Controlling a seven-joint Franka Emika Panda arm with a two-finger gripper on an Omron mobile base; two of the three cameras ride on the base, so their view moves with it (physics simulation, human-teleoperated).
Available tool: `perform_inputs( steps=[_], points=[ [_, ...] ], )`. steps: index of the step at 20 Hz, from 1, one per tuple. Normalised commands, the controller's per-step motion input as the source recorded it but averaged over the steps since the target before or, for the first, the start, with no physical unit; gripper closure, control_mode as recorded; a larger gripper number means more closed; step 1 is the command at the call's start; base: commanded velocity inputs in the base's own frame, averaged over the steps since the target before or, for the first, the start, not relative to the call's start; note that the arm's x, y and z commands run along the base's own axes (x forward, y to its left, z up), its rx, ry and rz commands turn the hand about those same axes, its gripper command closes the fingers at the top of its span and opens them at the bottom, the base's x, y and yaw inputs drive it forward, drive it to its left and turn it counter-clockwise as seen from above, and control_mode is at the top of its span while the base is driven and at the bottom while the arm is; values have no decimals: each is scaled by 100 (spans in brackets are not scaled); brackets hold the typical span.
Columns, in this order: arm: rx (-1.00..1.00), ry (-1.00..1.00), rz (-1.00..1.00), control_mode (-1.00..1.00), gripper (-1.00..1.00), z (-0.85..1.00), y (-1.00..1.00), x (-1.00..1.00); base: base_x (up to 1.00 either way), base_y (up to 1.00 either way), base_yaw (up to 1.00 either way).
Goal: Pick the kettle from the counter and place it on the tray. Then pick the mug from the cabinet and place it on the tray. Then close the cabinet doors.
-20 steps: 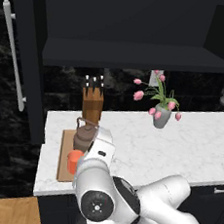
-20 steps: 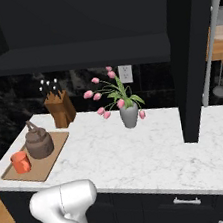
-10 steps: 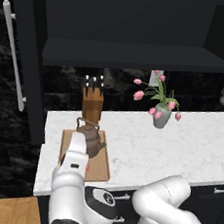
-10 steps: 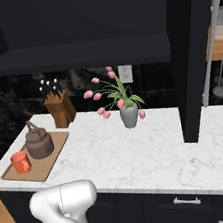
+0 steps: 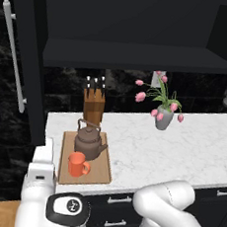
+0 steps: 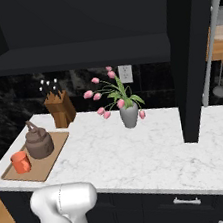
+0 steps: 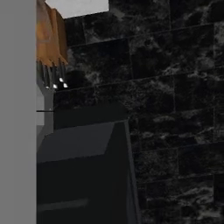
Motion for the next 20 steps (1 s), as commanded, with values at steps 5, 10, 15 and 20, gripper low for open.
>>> perform_inputs(
  steps=[5, 10, 15, 20],
  points=[
    [-18, -34, -11, -100, 100, 12, 54, 0, 0, 0, 0],
    [-9, -33, -9, -100, 100, 32, 49, 0, 0, 0, 0],
    [0, -20, -7, -100, 100, 34, 41, 0, 0, 0, 0],
    [0, -12, -4, -100, 100, 22, 26, 4, 0, 0, 0]
  ],
)
